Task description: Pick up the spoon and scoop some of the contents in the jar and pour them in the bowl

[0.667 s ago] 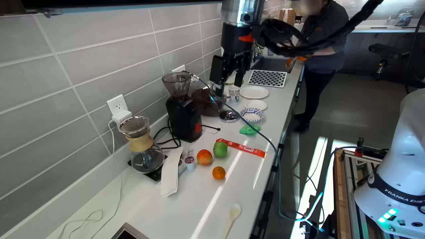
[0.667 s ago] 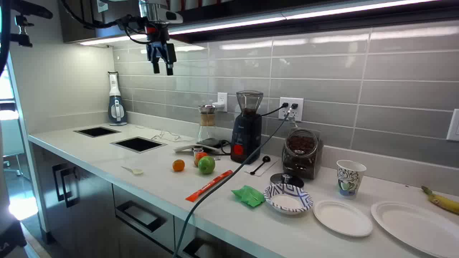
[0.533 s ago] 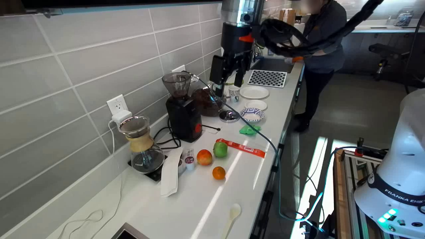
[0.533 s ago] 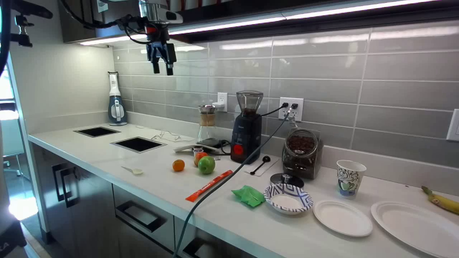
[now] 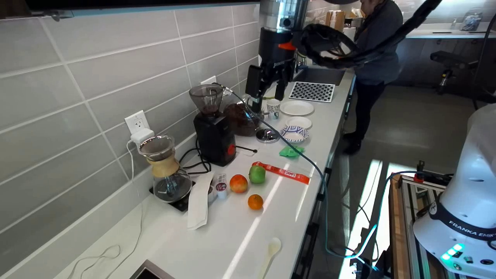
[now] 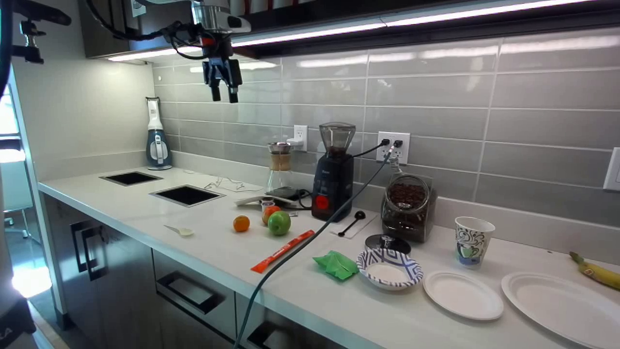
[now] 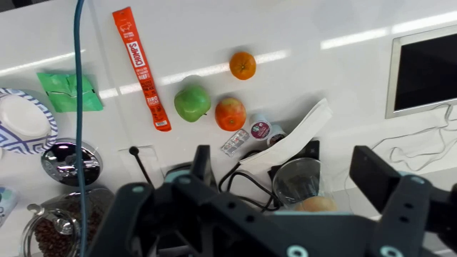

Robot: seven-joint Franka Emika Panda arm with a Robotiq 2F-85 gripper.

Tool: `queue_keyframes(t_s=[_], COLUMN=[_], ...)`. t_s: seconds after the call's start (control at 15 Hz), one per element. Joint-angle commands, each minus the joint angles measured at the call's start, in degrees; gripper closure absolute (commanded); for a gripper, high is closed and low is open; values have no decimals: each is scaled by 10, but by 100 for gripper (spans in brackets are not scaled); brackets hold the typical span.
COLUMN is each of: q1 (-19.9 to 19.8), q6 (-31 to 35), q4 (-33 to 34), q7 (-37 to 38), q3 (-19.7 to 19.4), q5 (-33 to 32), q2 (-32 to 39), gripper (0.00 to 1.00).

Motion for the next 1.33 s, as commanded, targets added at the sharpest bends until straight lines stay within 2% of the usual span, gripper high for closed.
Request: queue_keyframes(t_s=[0.0, 0.2, 0.4, 0.6, 0.87, 1.07, 1.27], q1=[-33, -63, -78, -81, -90, -102, -115], q6=[12, 22, 68, 132, 178, 195, 211], q4=[-10, -30, -43, -62, -60, -48, -38], q7=[40, 59, 23, -100, -221, -283, -301], q3=[-25, -57, -88, -122, -159, -182, -200], q5=[-38, -63, -91, -114, -127, -146, -154], q2=[33, 52, 77, 99, 135, 166, 192], gripper=[0, 0, 0, 0, 0, 0, 0])
